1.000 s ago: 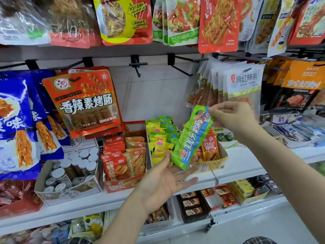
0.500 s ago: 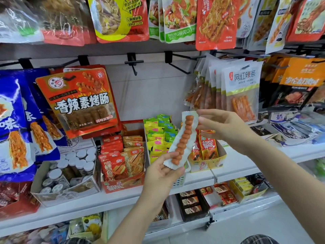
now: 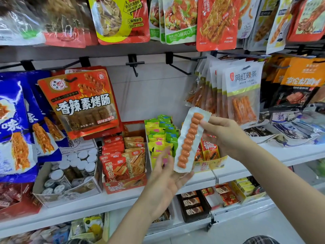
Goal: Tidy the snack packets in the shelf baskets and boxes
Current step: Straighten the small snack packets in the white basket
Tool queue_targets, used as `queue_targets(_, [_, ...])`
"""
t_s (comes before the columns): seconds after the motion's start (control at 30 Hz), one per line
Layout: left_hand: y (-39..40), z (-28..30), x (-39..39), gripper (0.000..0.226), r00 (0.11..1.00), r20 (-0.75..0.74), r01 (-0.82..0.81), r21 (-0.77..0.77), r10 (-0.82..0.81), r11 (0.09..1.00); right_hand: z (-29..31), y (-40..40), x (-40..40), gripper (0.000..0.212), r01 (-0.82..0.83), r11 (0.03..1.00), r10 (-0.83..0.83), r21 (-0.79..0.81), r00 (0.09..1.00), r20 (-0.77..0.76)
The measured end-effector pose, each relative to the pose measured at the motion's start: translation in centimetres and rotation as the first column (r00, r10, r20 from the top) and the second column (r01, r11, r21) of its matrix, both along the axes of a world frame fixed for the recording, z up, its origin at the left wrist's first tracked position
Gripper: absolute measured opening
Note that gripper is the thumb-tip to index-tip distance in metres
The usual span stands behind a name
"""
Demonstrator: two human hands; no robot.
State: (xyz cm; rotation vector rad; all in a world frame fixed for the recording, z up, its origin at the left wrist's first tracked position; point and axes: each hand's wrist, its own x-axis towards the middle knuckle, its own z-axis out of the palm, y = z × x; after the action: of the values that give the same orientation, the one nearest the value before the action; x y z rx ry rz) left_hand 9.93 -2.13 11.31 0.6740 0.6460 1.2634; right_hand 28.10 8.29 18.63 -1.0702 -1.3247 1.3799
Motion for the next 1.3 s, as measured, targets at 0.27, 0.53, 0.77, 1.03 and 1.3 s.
queue_targets(0.27, [0.4,-0.8,0.6,0.034,0.974,0.225,0.075,-0.143,-0.041,0.987,1.0,-0.4,0.9,0.025,-0.323,0.943,0.277,-0.079,0.895,-0.349])
queue_targets(0.53, [2.6,-1.8,-0.5,0.049,0.753,-0.501,-0.247,0.386,0.427,0.889,4.5,-0.4,5.0,0.046,-0.36,0.921,0.386,-0.15,0.9,0.203])
queue_targets(0.77, [5.6,-2.0,-1.7,0.06,0.043,-0.774,0.049,0.634,0.632,0.772,4.7,-0.9,5.9,0.007,-0.068,0.917,-0.205,0.393,0.766,0.61])
queue_targets(1.03, [6.0,-3.5,-1.8,0.036,-0.319,-0.709,0.386,0.509,0.629,0.769,3.2,-1.2,5.0,0.008,-0.107,0.86,-0.313,0.499,0.66,0.682])
queue_targets(1.3, [4.8,-3.8,-2.7,0.024,-0.155,-0.787,0.31,0.536,0.598,0.785,1.2,-0.6,2.0,0.019,-0.186,0.891,-0.235,0.413,0.59,0.772])
